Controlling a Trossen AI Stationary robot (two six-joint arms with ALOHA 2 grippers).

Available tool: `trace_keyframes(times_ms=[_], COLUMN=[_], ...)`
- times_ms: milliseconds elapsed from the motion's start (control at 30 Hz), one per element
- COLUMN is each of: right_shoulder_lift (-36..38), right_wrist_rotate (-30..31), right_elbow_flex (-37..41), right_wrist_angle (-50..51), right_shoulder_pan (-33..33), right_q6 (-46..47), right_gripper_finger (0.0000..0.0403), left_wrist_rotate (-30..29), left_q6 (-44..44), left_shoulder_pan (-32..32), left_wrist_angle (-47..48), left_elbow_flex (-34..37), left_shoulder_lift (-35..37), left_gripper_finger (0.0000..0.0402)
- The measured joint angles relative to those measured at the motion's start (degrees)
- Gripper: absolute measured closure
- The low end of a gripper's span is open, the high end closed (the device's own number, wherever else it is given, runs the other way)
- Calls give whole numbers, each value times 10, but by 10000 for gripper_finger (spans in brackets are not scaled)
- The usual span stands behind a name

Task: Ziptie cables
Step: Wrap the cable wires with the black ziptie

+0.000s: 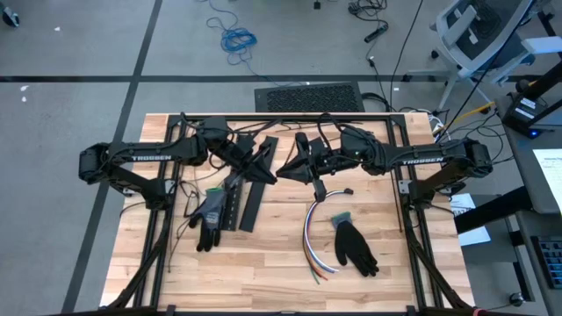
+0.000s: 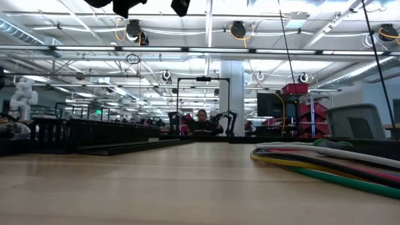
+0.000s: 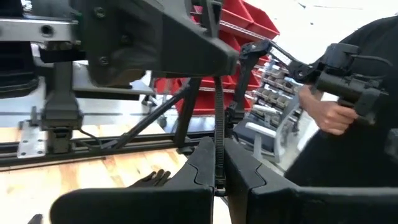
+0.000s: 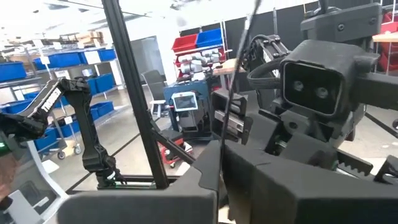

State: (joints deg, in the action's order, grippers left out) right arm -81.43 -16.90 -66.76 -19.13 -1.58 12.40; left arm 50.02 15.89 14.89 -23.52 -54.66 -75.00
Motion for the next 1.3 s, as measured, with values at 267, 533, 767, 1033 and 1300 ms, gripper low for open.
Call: trace_keyframes(times_ms=[267,533,767,1033,1300], right_shoulder_lift=[0,0,14,17,16], right_wrist_rotate=[-15,-15,-28,164,441], right_elbow_flex=[0,0,0,0,0], right_wrist_angle=[2,38,103,212,125], right_shoulder_pan=[-4,-13,-18,-25,-32], right_q6=[-2,0,0,-138,-551], right_gripper_finger=[402,403,403,403,403], left_wrist_rotate=[-92,-98,-170,-243,-269], left_q6=[61,-9,-118,-119,-125], left_shoulder_pan=[1,44,118,145,91], left_wrist_angle=[6,51,158,166,223], left_elbow_flex=[0,0,0,0,0], left_shoulder_lift=[0,22,101,178,189], left_gripper_finger=[312,220,215,215,214])
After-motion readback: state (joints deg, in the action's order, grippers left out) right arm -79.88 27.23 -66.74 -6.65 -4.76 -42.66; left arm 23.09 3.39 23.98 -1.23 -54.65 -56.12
